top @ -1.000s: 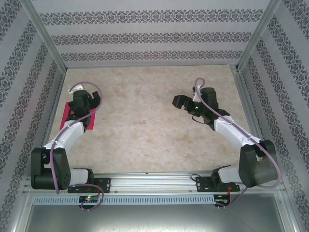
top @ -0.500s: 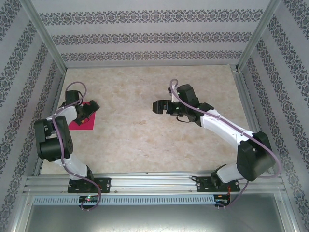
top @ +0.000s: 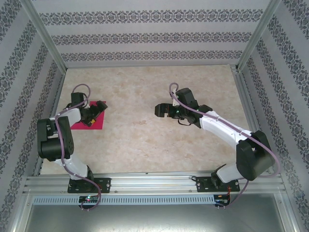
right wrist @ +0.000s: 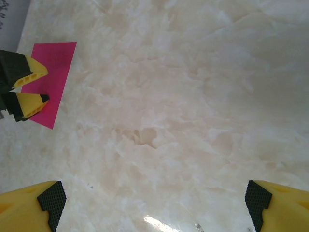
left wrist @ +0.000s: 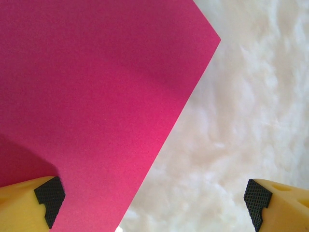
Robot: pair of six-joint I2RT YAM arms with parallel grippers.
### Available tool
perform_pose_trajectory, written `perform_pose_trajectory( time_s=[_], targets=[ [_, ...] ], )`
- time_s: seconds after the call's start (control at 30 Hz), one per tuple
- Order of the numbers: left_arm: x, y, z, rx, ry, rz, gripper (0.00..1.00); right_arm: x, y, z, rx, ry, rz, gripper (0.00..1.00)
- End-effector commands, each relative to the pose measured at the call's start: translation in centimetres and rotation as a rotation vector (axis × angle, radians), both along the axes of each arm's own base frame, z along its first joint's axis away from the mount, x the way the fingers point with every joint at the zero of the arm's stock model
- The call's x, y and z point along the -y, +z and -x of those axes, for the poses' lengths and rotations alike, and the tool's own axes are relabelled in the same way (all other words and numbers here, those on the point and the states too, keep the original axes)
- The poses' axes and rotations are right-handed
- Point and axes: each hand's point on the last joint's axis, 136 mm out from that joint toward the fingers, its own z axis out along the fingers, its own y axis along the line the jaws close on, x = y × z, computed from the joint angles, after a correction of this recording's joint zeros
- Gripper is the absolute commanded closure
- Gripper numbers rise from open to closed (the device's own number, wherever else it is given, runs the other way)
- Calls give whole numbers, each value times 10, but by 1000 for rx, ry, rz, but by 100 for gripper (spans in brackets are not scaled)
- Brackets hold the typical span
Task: Fold a paper plane with a square sheet of paper (pick it up from the middle)
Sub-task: Move the square sheet of paper to the center of the table.
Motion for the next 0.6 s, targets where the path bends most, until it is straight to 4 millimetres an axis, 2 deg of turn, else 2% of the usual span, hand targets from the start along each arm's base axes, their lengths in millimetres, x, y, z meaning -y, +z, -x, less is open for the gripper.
perform_pose_trajectory(
  time_s=[0.0, 0.2, 0.33, 0.4, 0.47, 0.57],
  targets=[
    [55, -19, 34, -121, -34, 130, 0, 15, -10, 1, -6, -77, 45, 2],
    [130, 4, 36, -65, -114, 118, 0, 44, -10, 3, 1, -226, 44, 2],
    [174, 13, 36, -20, -154, 136, 0, 45, -9, 7, -30, -225, -64, 2],
    [196, 26, 35, 21, -201, 143, 0, 41, -5, 11, -34, -203, -100, 3],
    [204, 43, 34, 62, -226, 125, 0, 30, 1, 16, -41, -163, -144, 5],
    [186, 71, 35, 131, -201, 43, 0, 5, 9, 24, -49, -100, -187, 10]
  ],
)
